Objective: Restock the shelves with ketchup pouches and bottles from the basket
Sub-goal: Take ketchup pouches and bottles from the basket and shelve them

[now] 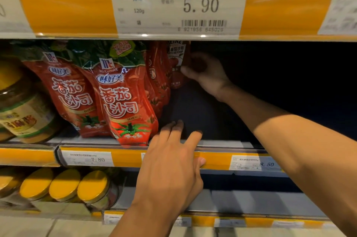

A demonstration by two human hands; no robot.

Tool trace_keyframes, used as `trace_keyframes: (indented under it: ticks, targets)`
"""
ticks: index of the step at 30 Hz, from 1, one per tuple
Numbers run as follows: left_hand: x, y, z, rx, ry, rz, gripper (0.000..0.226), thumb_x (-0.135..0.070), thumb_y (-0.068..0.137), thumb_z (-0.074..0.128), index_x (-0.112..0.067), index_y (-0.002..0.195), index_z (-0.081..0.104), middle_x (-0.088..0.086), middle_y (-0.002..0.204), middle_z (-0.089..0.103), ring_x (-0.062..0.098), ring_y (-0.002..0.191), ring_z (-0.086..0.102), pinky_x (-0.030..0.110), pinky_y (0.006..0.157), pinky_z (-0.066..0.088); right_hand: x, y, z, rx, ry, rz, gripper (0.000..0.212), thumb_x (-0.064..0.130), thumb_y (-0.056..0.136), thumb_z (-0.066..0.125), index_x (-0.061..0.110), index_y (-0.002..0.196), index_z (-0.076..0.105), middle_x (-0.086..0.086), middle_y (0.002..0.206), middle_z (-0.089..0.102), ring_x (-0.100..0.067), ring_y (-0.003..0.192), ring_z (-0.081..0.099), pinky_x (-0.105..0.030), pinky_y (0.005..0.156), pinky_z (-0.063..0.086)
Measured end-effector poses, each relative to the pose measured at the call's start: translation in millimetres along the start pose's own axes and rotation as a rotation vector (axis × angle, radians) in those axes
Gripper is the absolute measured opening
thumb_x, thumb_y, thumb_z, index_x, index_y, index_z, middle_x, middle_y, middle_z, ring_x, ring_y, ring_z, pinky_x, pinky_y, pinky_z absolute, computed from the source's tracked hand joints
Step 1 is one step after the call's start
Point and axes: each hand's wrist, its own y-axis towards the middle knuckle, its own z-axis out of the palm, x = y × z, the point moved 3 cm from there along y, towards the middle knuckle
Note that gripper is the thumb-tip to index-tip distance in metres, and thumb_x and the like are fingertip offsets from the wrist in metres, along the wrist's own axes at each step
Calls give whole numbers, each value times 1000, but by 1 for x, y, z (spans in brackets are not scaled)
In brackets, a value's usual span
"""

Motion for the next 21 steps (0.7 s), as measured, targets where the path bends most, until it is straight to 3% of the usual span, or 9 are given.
trace_keyframes:
  ticks: [3,7,9,13,17,21]
  targets:
    - [-1,1,0,-17,-7,-5,57,-55,94,49,-42,145,27,-1,158,29,19,144,21,34,117,24,-2,-19,-14,-41,-127,57,50,37,85,79,22,127,59,5,126,62,-7,116,56,-13,89,41]
    - [-3,-1,-6,-7,-7,-17,60,-57,95,48,-38,148,30,0,156,34,19,142,28,33,117,27,5,-68,-41,-114,-222,81,45,44,85,76,28,123,58,25,107,54,2,102,52,-4,77,33]
    - [-6,-3,-13,-19,-38,-42,61,-56,95,48,-35,149,31,-1,152,38,17,138,33,30,115,29,14,-100,-58,-164,-247,90,39,44,84,76,29,116,60,25,100,55,2,97,54,-2,72,33]
    - [-20,-16,-35,-60,-227,-121,53,-47,95,55,-27,143,47,-6,138,52,13,130,43,29,108,35,38,-170,-95,-140,-188,124,33,46,85,74,32,111,58,16,109,64,0,103,61,-19,87,47]
    - [-53,-40,-56,-90,-345,-151,42,-45,95,58,-27,133,54,-8,133,57,15,122,49,30,102,37,65,-241,-128,-117,-180,154,28,50,87,70,39,108,55,25,111,58,6,108,56,-18,89,43]
    - [-105,-62,-76,-44,-424,-106,44,-49,96,55,-26,134,54,-9,135,57,13,128,49,32,107,37,90,-305,-167,-127,-179,207,32,62,85,63,44,108,53,25,115,59,4,113,56,-22,89,46]
